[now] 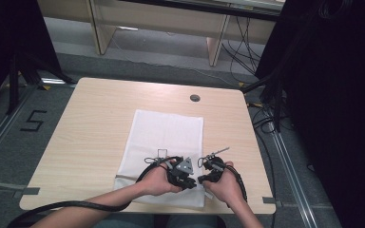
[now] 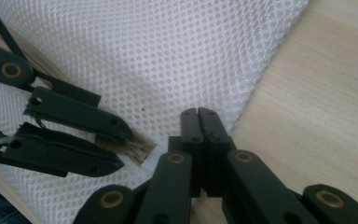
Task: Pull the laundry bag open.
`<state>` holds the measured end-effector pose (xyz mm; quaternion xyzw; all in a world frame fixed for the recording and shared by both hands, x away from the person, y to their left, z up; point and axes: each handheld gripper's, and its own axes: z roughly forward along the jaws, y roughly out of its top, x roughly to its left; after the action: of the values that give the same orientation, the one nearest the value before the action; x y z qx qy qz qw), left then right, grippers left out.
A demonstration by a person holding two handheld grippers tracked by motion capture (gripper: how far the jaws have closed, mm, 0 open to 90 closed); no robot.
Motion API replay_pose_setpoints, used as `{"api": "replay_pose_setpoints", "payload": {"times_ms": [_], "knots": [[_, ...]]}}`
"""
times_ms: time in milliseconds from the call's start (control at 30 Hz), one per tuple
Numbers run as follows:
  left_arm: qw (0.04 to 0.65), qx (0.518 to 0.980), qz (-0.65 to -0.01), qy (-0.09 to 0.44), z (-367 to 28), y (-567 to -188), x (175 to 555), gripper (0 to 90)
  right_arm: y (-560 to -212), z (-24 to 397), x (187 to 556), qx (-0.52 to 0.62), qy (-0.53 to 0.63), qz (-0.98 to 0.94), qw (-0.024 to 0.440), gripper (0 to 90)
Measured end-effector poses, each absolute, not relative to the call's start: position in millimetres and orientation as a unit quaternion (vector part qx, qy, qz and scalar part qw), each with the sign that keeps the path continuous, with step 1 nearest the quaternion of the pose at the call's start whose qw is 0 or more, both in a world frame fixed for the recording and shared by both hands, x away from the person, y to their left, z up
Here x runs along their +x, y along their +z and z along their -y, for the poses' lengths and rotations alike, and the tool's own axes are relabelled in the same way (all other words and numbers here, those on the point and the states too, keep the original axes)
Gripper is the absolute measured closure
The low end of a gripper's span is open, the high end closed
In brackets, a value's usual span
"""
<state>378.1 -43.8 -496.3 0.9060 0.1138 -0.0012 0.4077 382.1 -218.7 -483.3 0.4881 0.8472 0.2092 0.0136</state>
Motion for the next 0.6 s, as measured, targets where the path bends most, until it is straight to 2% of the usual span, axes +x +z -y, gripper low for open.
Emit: {"api": "replay_pose_setpoints", "payload": {"times_ms": [367, 600], "knots": [[0.399, 0.909, -0.118, 0.003, 43.1, -498.1, 374.5, 81.6, -482.9, 216.5, 382.0, 0.480, 0.199, -0.854, 0.023, 90.0], [0.406, 0.905, -0.126, 0.005, 44.2, -503.8, 373.4, 81.6, -476.6, 221.8, 381.0, 0.504, 0.232, -0.832, -0.003, 90.0]]}}
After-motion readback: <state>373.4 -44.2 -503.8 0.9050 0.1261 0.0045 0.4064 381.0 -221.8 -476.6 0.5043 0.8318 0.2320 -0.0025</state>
